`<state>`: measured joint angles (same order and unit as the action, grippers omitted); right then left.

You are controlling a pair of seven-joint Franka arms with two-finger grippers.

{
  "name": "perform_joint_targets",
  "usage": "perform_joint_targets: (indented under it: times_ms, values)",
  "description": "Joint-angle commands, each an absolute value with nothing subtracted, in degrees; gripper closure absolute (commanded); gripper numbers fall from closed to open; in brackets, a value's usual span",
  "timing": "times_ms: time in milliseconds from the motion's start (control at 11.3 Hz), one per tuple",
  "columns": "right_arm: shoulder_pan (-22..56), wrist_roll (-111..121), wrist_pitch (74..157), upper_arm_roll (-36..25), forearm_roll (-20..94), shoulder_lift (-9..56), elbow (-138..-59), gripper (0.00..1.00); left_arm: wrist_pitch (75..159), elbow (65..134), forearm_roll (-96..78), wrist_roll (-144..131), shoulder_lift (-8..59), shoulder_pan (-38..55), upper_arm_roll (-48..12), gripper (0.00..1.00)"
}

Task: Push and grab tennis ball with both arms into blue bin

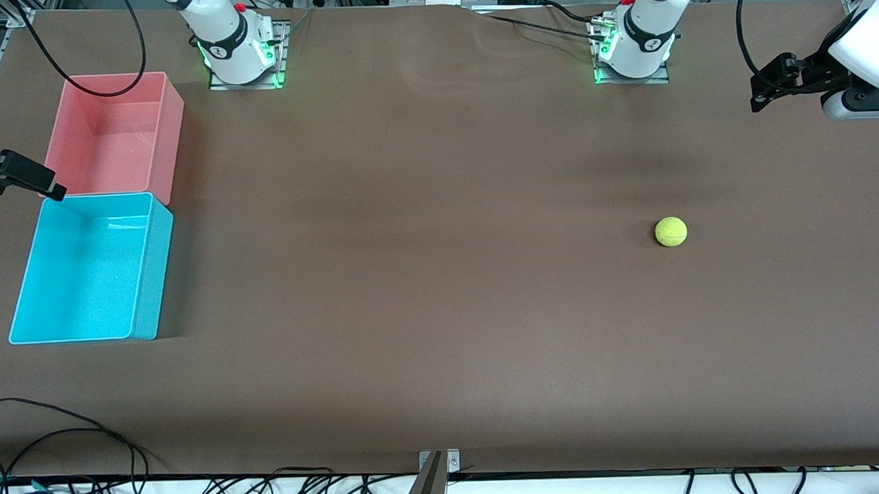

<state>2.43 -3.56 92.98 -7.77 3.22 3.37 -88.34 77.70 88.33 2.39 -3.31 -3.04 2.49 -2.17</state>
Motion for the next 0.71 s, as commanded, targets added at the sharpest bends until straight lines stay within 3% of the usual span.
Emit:
perform_joint_targets:
  times_ms: [0, 621]
  values:
    - [2.64, -3.78, 91.76, -7.91, 2.37, 3.43, -87.54, 0.00, 77.43, 86.31, 1.32, -3.08, -1.93, 1.85, -2.20, 0.00]
    - [2.72, -3.52, 91.85, -7.91, 3.25, 3.60, -87.45, 0.00, 77.43, 86.31, 1.32, -3.08, -1.93, 1.85, -2.20, 0.00]
